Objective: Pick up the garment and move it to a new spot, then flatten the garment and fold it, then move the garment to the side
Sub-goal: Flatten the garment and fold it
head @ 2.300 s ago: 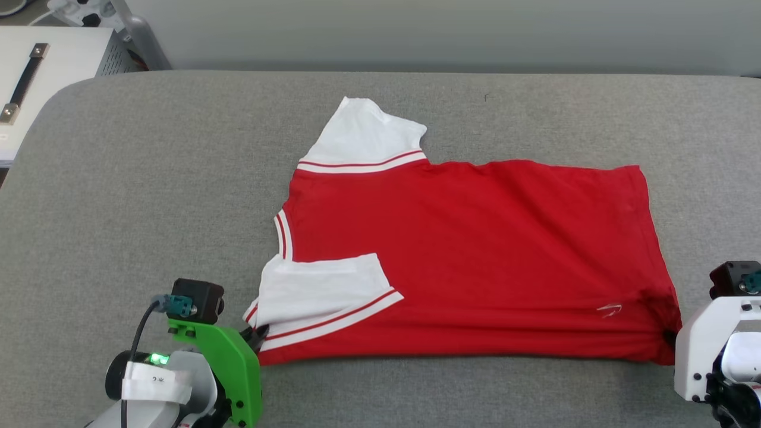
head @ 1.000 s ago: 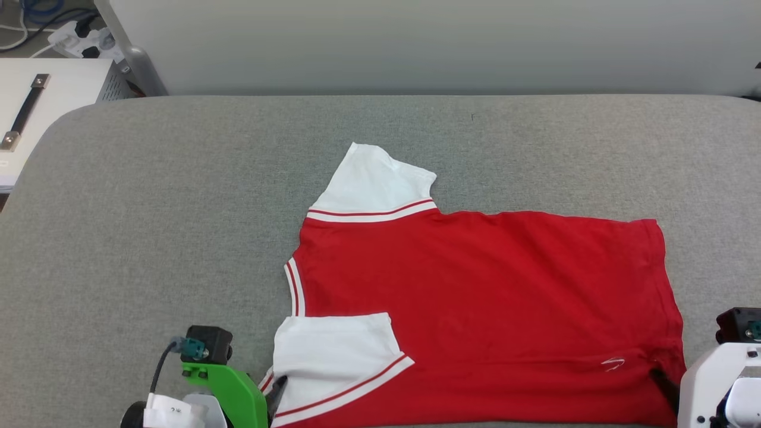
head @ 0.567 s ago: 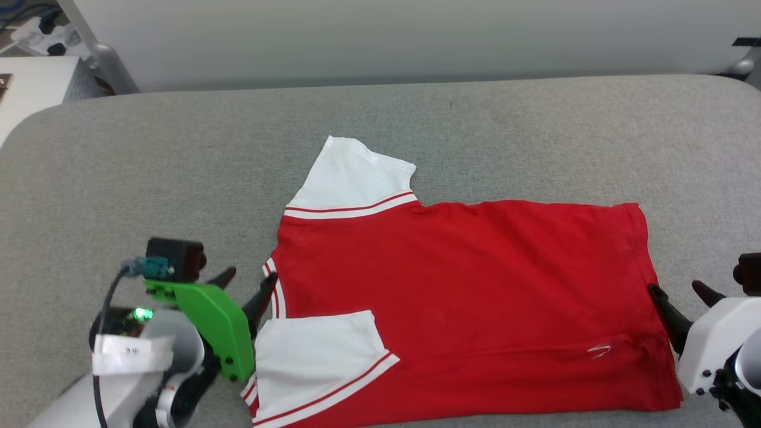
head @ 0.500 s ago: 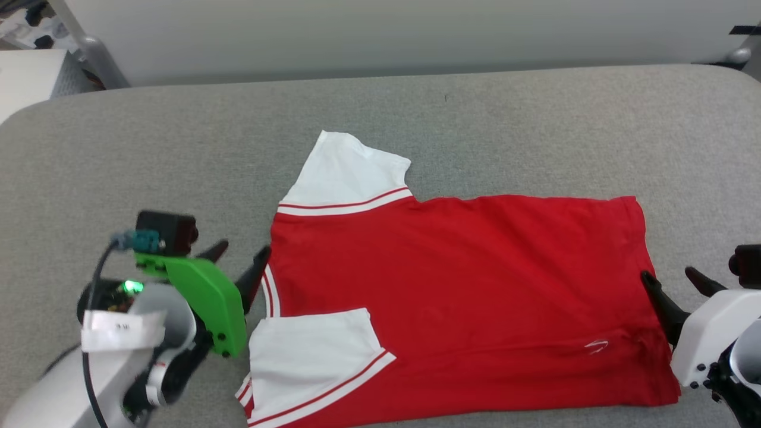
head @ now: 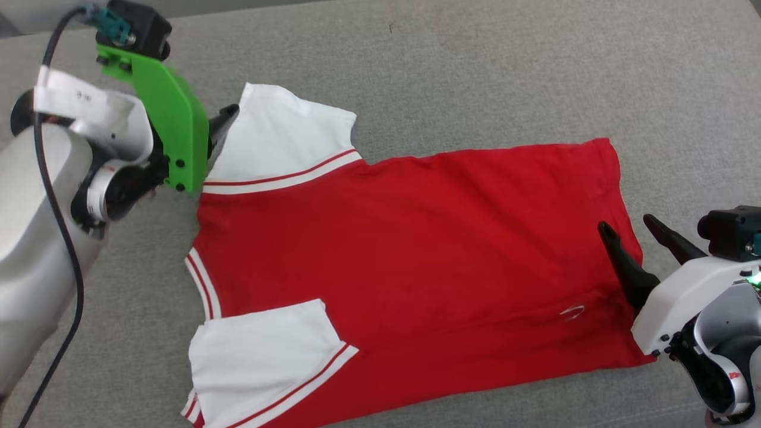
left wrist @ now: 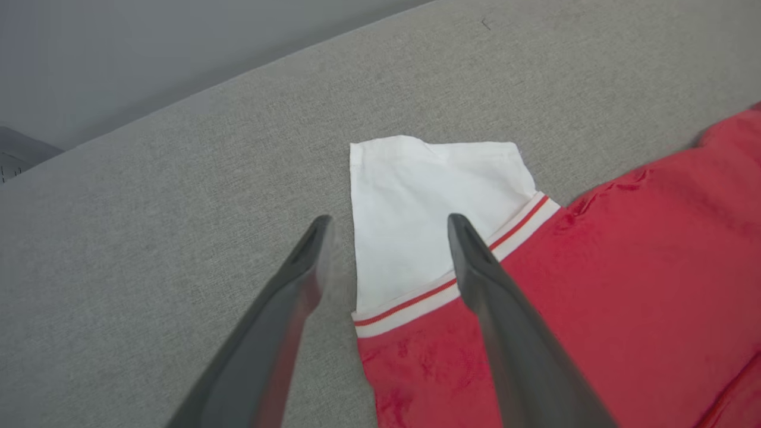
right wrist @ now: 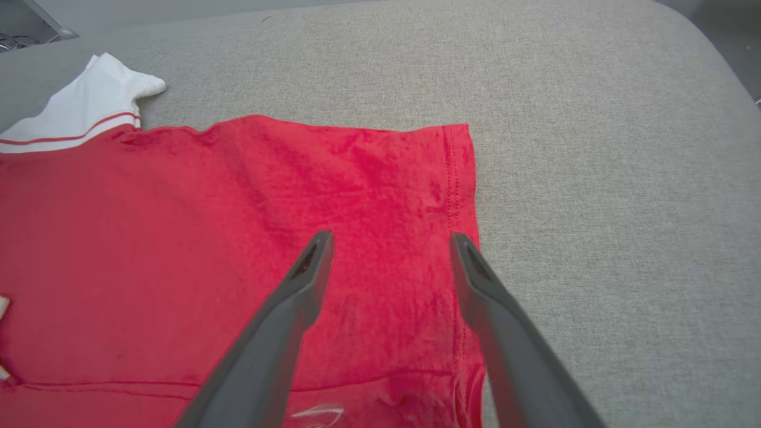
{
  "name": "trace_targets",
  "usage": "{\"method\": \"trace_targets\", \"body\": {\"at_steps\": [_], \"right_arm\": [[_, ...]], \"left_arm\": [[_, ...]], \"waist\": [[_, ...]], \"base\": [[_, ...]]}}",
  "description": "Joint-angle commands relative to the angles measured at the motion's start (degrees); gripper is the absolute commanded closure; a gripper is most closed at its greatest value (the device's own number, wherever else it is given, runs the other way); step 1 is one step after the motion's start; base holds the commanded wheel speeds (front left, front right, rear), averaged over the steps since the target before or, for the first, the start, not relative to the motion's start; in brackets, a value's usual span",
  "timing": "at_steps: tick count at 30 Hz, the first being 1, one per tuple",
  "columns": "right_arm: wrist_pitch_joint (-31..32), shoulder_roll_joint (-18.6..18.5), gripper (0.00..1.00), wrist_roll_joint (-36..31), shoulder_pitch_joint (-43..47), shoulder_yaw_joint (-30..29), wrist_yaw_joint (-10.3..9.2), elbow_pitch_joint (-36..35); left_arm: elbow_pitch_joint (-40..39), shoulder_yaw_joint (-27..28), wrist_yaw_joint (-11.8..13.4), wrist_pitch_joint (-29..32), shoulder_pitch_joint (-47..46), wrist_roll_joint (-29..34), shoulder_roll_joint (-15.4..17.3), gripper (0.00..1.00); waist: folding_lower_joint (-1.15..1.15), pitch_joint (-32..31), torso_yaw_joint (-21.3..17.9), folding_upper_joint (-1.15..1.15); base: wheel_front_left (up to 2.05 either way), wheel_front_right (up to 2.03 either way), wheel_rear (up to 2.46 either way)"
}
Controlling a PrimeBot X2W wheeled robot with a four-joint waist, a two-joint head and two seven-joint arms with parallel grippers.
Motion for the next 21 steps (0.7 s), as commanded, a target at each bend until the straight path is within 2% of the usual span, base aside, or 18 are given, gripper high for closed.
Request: {"method": "trace_targets", "body": {"at_steps": [1, 8, 21], "right_arm": [[-0.61, 0.2, 0.0, 0.59, -1.2, 0.45, -0.06, -0.23], [-1.46, 0.54, 0.0, 0.62, -3.66, 2.59, -0.06, -0.72], [-2.54, 0.76, 0.0, 0.77, -5.62, 4.6, -0.06, -0.96]], "left_arm": [[2.21, -0.4, -0.82, 1.82, -2.64, -0.45, -1.19, 0.0], [14.48, -2.03, -2.9, 8.13, -11.82, 0.18, -3.73, 0.0], [30.61, -3.51, -5.51, 6.26, -18.05, 3.02, -5.63, 0.0]], "waist": [[-0.01, 4.31, -3.85, 0.0], [-0.01, 7.84, -6.45, 0.0], [-0.01, 11.19, -8.8, 0.0]], "base": [[0.0, 0.0, 0.0], [0.0, 0.0, 0.0], [0.0, 0.0, 0.0]]}}
